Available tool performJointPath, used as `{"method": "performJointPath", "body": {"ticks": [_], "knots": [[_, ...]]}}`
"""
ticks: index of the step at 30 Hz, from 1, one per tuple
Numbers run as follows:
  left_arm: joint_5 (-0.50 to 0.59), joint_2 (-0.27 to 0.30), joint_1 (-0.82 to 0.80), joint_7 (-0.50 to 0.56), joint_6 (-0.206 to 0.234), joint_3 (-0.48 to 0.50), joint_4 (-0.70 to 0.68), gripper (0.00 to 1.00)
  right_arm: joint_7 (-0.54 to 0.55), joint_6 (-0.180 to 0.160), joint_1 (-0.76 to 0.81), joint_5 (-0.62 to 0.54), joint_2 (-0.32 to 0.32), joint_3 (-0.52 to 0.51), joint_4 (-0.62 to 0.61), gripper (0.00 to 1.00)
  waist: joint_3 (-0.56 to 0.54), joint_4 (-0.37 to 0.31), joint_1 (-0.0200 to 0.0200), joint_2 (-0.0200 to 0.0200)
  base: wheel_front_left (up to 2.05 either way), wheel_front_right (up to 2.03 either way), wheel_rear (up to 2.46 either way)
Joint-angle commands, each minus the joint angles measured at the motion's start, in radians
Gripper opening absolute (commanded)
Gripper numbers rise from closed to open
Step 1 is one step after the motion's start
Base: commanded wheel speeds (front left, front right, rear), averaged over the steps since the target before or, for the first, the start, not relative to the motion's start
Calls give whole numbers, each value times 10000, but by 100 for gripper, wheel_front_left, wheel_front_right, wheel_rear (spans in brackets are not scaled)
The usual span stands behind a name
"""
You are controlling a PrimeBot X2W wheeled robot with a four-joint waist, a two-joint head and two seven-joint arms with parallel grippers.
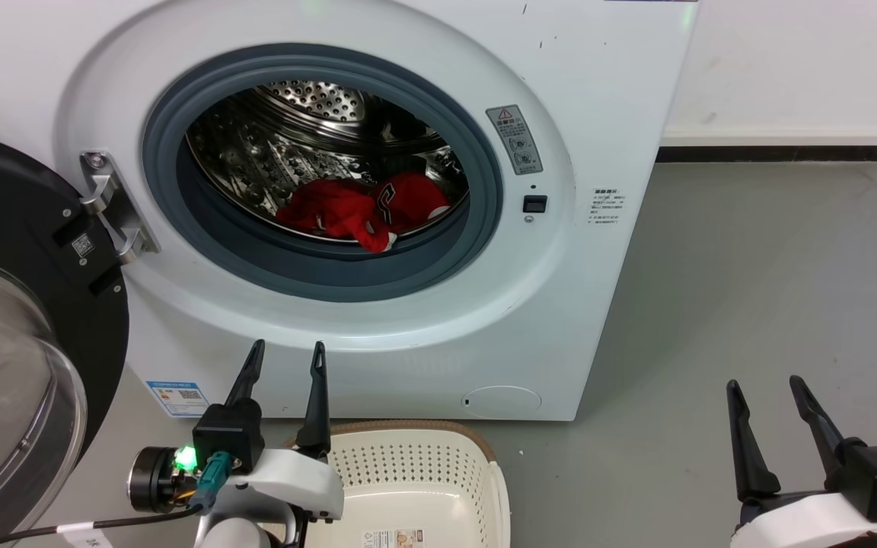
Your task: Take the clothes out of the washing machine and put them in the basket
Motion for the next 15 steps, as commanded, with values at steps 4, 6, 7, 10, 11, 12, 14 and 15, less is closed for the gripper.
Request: {"method": "performJointPath", "body": {"ticks": [4,6,7,10,11,12,14,15], "knots": [[266,9,-77,-115,64,-16,80,100,-80,-3,148,-360,16,-24,-111,100,12,27,-1,0,0,0,0],[376,5,-84,-156,72,-26,109,100,-74,-3,171,-429,16,-20,-119,100,20,42,-1,0,0,0,0],[397,1,-83,-173,75,-23,135,100,-84,-3,184,-492,16,-26,-132,100,27,51,-1,0,0,0,0],[230,-10,-93,-155,47,15,185,100,-65,-3,165,-437,16,-45,-104,100,50,65,-1,0,0,0,0],[197,-11,-88,-155,22,23,218,100,-61,-5,159,-414,16,-44,-90,100,60,70,-1,0,0,0,0],[224,-15,-96,-155,8,-10,253,100,-53,-5,147,-399,16,-35,-76,100,71,71,-1,0,0,0,0],[166,-16,-126,-155,3,16,268,100,-34,-5,109,-414,16,-9,-57,100,101,70,-1,0,0,0,0],[193,-19,-134,-155,26,14,291,100,-31,-5,87,-446,16,-4,-55,100,114,71,-1,0,0,0,0]]}}
